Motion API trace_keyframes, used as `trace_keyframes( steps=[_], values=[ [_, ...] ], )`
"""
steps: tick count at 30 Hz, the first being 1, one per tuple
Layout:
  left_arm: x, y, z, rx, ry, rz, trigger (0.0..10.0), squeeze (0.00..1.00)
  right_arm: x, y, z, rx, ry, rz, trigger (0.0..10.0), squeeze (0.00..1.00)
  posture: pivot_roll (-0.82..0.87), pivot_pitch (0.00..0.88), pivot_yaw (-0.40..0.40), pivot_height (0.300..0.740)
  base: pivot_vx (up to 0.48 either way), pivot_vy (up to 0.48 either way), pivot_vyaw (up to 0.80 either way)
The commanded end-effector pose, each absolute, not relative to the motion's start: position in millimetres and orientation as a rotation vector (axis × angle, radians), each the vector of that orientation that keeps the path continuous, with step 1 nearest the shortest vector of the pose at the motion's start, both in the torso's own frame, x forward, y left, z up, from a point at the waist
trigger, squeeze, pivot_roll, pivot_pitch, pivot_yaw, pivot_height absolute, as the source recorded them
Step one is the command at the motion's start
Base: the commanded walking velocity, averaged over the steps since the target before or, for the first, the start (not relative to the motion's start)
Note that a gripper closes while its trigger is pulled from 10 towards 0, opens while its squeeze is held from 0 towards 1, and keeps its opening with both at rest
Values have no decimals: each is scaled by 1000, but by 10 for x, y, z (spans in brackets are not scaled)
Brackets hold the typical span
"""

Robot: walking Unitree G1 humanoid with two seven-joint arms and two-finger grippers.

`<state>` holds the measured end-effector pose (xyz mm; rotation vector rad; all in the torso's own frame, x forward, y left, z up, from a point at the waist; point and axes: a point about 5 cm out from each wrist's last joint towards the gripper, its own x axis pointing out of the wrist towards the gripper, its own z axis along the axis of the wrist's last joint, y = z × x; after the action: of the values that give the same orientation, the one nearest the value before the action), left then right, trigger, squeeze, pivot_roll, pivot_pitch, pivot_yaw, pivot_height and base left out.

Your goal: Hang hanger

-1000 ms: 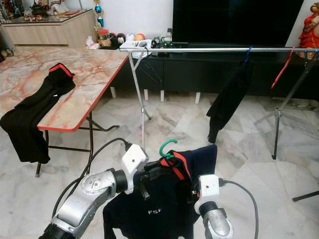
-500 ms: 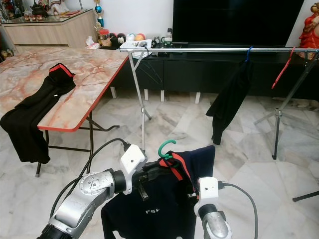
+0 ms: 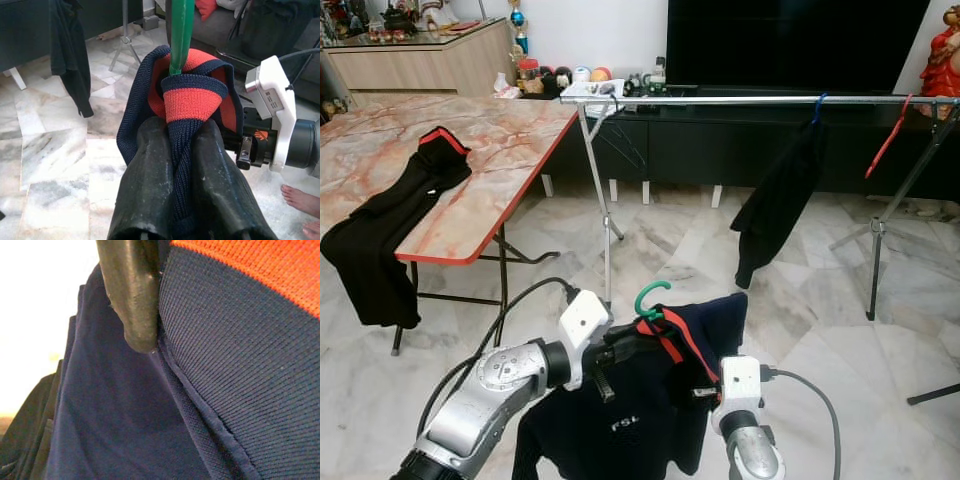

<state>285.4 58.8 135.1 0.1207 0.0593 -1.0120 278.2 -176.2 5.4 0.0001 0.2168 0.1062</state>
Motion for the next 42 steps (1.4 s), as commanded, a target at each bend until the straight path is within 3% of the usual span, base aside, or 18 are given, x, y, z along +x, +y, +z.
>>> trace_keyframes(
  steps=[1,11,17,30,38,42],
  values=[
    [2841,589,1435,127,22,-1016,10000,0,2808,-1765,75,-2,208,97,0,0,128,0,19,740,0,0,0],
    [2837,633,1433,141,27,-1015,10000,0,2822,-1839,87,-20,214,64,0,0,131,0,19,740,0,0,0],
    [2852,819,1364,228,62,-1001,10000,0,2836,-1956,115,-47,214,42,0,0,132,0,20,740,0,0,0],
    [2691,1443,1055,761,273,-1192,10000,0,2877,-2149,182,-106,227,49,0,0,129,0,9,740,0,0,0],
    [2660,1628,1246,716,202,-1275,10000,0,2832,-2160,120,-159,287,128,0,0,123,0,1,740,0,0,0],
    [2689,1758,1491,581,92,-1270,10000,0,2792,-2160,79,-172,312,155,0,0,123,0,-2,740,0,0,0]
  ],
)
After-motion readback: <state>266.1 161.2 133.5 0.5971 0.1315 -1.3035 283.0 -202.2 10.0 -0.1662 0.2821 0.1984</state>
